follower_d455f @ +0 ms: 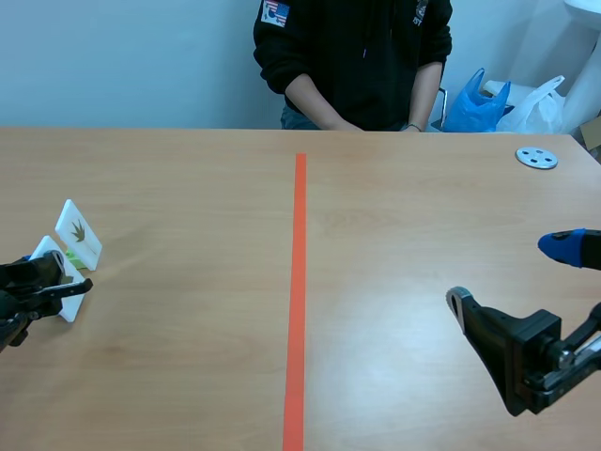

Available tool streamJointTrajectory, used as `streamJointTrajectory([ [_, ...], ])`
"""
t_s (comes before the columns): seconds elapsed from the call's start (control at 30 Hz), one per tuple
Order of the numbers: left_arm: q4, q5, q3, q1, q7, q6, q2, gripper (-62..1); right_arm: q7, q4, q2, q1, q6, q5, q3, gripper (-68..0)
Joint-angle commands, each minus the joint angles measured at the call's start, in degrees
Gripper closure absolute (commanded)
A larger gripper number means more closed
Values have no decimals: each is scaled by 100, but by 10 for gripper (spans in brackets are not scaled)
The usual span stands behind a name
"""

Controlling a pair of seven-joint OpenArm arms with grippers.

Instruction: Sort the leaf by its shape. The table is split by an orange tape line. A compound leaf with several leaflets goes to the left side, a simple leaf with one blade goes to the right side. Return to the home posture when a red brick is placed on the table.

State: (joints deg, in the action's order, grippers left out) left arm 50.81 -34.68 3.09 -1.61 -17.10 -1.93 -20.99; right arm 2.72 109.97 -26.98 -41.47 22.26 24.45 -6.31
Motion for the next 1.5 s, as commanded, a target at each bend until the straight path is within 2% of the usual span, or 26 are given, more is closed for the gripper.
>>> streamJointTrajectory([
  [0.0, -15, -26, 4, 90, -157, -7, 0, -57, 48, 22, 2, 52, 0, 37, -63, -679],
  [0.1, -160, -28, 4, 153, -184, -11, 33, -59, 39, 22, 2, 52, 0, 37, -63, -679],
  [0.2, -162, -28, 4, 162, -203, -11, 26, -114, 17, 22, 2, 52, 0, 37, -63, -679],
  [0.3, -162, -26, 4, 164, -310, -11, 7, -199, 17, 22, 2, 52, 0, 39, -63, -679],
  [0.5, -42, -26, 4, 153, -409, -33, -52, -422, 15, 22, 2, 52, 0, 39, -63, -679],
  [0.6, 295, -26, -20, 74, -404, -35, -133, -495, 13, 22, 2, 52, 0, 39, -63, -679],
  [0.77, 1357, 26, -197, -293, -203, -105, -343, -557, 11, 22, 2, 52, 0, 39, -63, -679],
  [0.9, 2334, 396, -317, -756, -74, -647, -514, -623, 13, 22, 2, 52, 0, 39, -63, -679],
  [0.97, 2809, 601, -323, -1008, -33, -994, -597, -623, 13, 22, 2, 52, 0, 39, -63, -679],
  [1.03, 3265, 774, -323, -1248, 160, -1482, -675, -623, 11, 22, 2, 52, 0, 39, -63, -679],
  [1.13, 3856, 817, -321, -1569, 542, -2155, -772, -623, 15, 22, 0, 52, 0, 39, -63, -679],
  [1.23, 4323, 817, -321, -1849, 868, -2588, -837, -623, 15, 22, 0, 52, 0, 39, -63, -679],
  [1.33, 4712, 820, -319, -2072, 1137, -2739, -857, -623, 15, 22, 0, 52, 2, 39, -63, -679],
  [1.47, 5038, 820, -306, -2337, 1390, -2743, -852, -623, 15, 22, 0, 52, 2, 39, -63, -679],
])
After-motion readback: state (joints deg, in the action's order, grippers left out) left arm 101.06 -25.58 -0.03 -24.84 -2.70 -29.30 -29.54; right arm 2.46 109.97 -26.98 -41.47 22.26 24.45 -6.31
